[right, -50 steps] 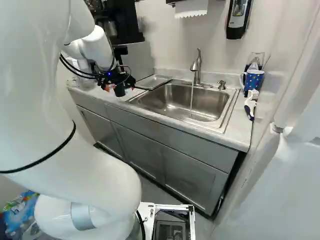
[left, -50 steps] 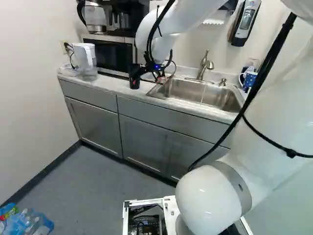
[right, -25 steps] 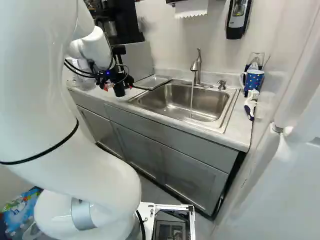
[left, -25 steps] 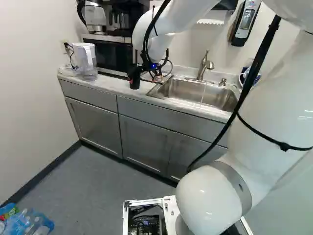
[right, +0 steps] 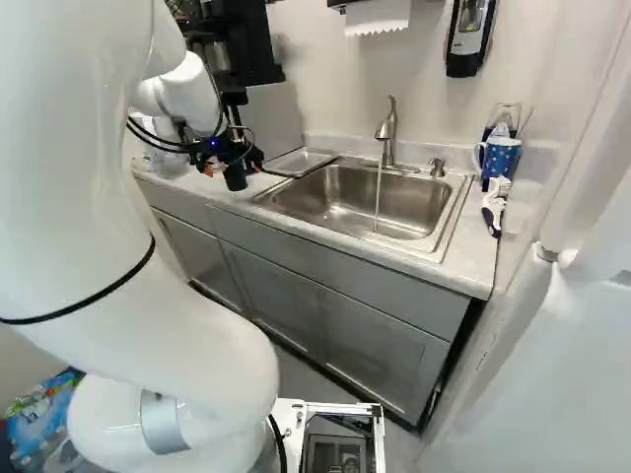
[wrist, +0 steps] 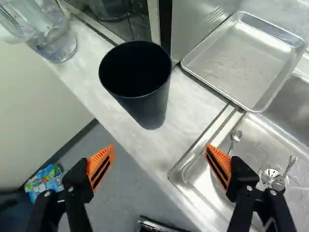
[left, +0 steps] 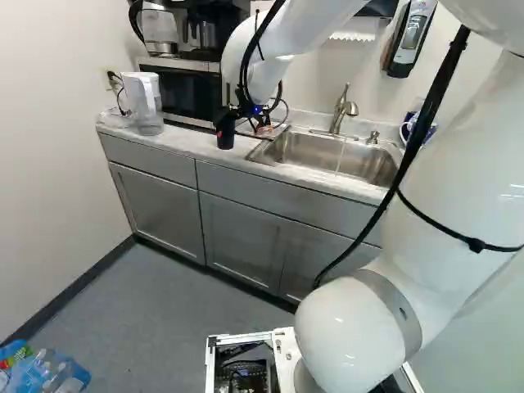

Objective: Rinse the cup and place it in the tray

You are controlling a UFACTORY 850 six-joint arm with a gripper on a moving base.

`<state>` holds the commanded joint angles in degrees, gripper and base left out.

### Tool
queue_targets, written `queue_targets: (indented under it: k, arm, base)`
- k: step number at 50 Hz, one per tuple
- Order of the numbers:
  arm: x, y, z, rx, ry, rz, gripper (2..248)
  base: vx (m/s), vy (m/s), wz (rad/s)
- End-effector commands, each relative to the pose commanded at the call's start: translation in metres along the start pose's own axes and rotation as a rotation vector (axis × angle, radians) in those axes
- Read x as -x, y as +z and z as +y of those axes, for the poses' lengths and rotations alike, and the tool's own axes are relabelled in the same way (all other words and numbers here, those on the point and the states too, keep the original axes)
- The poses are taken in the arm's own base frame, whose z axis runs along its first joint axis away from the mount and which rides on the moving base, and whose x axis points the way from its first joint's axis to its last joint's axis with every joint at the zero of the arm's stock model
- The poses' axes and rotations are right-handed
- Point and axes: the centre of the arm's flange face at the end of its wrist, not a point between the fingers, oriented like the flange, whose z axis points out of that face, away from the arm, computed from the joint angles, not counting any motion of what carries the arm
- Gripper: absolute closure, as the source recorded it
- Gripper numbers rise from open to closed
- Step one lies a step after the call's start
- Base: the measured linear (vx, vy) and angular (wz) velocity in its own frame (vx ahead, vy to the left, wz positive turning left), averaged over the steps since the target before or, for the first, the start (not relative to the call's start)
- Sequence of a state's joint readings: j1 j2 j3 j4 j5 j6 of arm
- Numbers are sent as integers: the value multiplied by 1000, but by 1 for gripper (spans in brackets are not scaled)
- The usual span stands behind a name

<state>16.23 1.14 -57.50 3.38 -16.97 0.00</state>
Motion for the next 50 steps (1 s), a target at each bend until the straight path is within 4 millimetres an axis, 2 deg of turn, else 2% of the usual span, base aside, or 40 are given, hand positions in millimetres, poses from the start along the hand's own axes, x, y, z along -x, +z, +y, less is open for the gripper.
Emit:
queue_targets:
  k: [50]
  arm:
    - [-4, 54, -11, -11, -15, 169, 3]
  base:
    - [0, 0, 0]
